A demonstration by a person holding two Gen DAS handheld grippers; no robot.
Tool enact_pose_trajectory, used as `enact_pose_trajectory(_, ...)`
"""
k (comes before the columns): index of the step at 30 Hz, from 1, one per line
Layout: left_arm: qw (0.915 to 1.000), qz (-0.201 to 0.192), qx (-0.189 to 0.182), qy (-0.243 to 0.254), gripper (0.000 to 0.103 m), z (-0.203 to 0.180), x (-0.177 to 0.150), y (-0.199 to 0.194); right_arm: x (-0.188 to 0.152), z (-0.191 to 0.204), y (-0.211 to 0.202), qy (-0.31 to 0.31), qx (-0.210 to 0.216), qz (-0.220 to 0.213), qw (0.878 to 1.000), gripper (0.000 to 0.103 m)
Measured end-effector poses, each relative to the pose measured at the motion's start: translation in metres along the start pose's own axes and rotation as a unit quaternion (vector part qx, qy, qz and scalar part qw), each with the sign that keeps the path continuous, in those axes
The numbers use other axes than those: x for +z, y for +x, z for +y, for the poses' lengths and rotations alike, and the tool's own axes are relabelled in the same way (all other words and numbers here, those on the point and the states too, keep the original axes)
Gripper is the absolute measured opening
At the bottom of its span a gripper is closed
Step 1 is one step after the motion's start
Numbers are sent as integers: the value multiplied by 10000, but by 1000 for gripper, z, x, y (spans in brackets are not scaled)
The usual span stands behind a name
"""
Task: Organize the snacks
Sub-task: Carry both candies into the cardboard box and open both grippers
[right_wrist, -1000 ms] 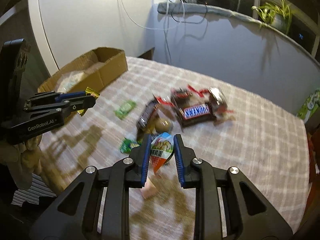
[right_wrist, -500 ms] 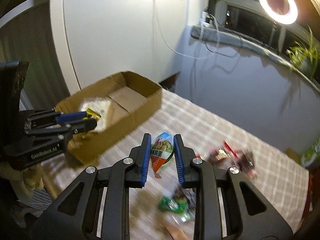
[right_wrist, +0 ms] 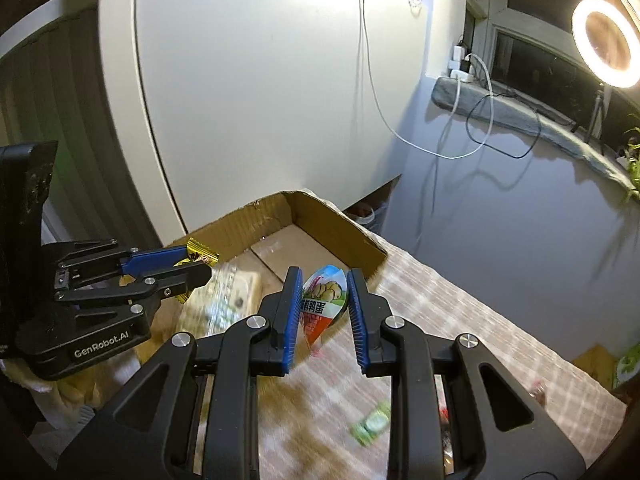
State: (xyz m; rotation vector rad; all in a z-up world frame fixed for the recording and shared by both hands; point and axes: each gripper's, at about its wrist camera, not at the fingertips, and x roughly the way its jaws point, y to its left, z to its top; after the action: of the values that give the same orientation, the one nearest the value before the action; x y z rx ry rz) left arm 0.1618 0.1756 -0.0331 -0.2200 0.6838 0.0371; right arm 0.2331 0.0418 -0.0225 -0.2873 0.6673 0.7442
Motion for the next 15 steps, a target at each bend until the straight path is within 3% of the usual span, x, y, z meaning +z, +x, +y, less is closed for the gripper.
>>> enact_pose_trajectory(15,9996,209,182,-33,20,13,11,34,9,-6,74,168,305,516,9981,24)
